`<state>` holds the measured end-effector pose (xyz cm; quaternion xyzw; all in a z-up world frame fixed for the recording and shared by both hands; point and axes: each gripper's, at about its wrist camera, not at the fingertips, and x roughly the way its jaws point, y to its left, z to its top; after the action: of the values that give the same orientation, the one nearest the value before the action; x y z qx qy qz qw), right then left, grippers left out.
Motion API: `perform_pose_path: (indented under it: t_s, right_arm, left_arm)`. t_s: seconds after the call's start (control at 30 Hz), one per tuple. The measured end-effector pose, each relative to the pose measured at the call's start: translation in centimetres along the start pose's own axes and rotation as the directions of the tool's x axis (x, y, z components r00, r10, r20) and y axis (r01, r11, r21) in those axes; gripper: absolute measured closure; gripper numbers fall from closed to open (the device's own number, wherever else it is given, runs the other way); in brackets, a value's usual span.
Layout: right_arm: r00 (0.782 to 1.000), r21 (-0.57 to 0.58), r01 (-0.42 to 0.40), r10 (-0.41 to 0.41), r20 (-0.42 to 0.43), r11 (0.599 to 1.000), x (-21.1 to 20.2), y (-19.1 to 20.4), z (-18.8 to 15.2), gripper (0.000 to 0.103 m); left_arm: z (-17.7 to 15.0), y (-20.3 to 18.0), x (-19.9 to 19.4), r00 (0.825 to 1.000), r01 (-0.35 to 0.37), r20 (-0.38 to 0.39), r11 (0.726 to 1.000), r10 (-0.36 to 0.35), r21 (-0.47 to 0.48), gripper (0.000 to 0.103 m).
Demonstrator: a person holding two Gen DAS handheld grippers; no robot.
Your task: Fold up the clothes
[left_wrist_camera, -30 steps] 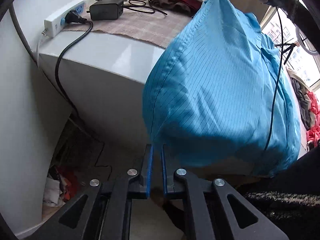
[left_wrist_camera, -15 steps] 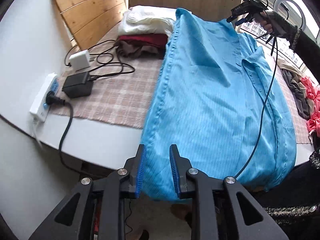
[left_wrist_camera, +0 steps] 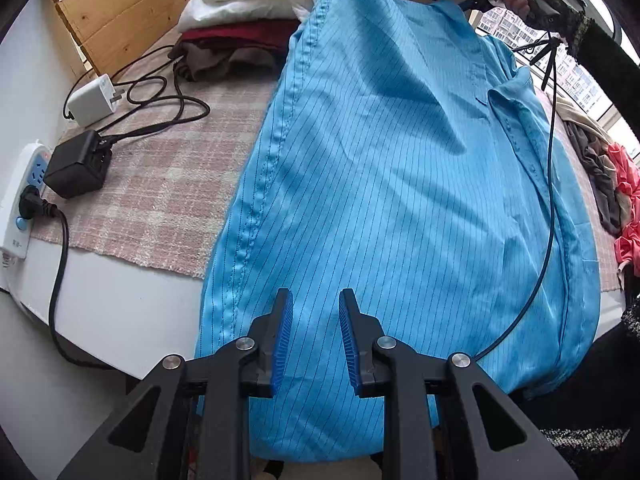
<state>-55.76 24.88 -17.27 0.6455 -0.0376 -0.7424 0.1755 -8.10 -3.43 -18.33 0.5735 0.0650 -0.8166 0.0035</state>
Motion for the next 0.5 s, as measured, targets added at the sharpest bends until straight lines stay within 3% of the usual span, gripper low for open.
perform_pose_path:
  t_s: [0.07,0.1,0.13,0.23,0.33,0.47,0.5]
  right_arm:
    - [0.998,0.046,-0.051,0.052,-0.032,0.998,1.4,-0.5,0.6,0.052]
    - [0.998,0.059,-0.065,0.066,-0.022,0.996,1.7,-0.8,0.7,0.068]
    - [0.997,0.072,-0.081,0.081,-0.008,0.994,1.9,-1.1,0.7,0.101]
    - [0.982,0.086,-0.153,0.142,0.121,0.985,0.2,-2.6,0.2,0.102]
    - [0.941,0.135,-0.280,0.244,0.235,0.950,-1.3,-5.0,-0.4,0.102]
    - [0.924,0.111,-0.287,0.244,0.294,0.951,-1.8,-5.9,-0.9,0.102]
    - [0.919,0.098,-0.301,0.261,0.296,0.949,-1.7,-5.8,-1.1,0.102]
  left_arm:
    - [0.0,0.1,0.6,1.000,-0.001,-0.017,1.000,0.001,-0.003,0.080]
    - [0.0,0.0,0.7,1.000,-0.002,-0.017,1.000,0.002,-0.002,0.080]
    - [0.0,0.0,0.7,1.000,-0.002,-0.015,1.000,0.002,0.001,0.080]
    - [0.2,-0.1,0.1,1.000,-0.005,-0.018,1.000,0.005,0.001,0.080]
    - [0.9,-0.4,-1.8,1.000,-0.025,0.008,0.999,0.025,0.022,0.080]
    - [4.7,-1.6,-4.9,0.997,-0.040,0.072,0.995,0.034,0.091,0.078]
    - [6.6,-2.1,-5.8,0.994,-0.032,0.103,0.992,0.020,0.122,0.070]
